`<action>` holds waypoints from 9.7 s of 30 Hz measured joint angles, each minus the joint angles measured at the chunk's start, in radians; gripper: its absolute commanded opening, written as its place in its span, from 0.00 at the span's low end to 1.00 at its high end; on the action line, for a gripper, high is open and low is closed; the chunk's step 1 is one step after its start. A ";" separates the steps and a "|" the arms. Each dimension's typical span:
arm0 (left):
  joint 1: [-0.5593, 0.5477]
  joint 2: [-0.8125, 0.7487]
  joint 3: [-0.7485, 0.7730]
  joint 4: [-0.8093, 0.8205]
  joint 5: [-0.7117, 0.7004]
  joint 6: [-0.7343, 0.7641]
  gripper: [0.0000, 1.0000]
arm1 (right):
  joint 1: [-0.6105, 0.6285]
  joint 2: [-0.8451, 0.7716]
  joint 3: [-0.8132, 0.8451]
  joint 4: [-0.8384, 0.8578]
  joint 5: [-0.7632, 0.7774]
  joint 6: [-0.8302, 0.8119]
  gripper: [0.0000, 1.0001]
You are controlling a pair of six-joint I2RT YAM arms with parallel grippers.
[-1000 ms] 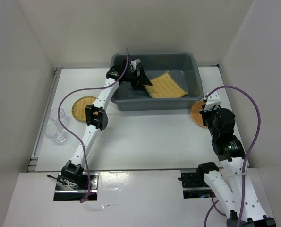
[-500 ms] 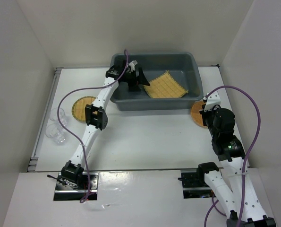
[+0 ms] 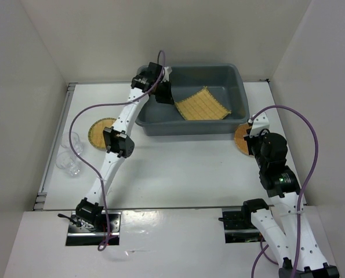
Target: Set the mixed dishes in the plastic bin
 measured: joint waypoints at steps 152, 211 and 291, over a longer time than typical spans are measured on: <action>-0.251 -0.444 -0.074 -0.287 -0.364 -0.031 1.00 | -0.814 1.714 0.740 -0.720 -1.146 -0.298 0.00; -0.170 -1.788 -1.537 -0.017 -0.771 -0.352 1.00 | -0.077 1.878 1.751 -0.741 -0.830 -0.142 0.00; 0.337 -1.162 -1.770 0.390 -0.627 -0.232 1.00 | -0.404 1.374 1.068 -0.418 -0.729 -0.027 0.30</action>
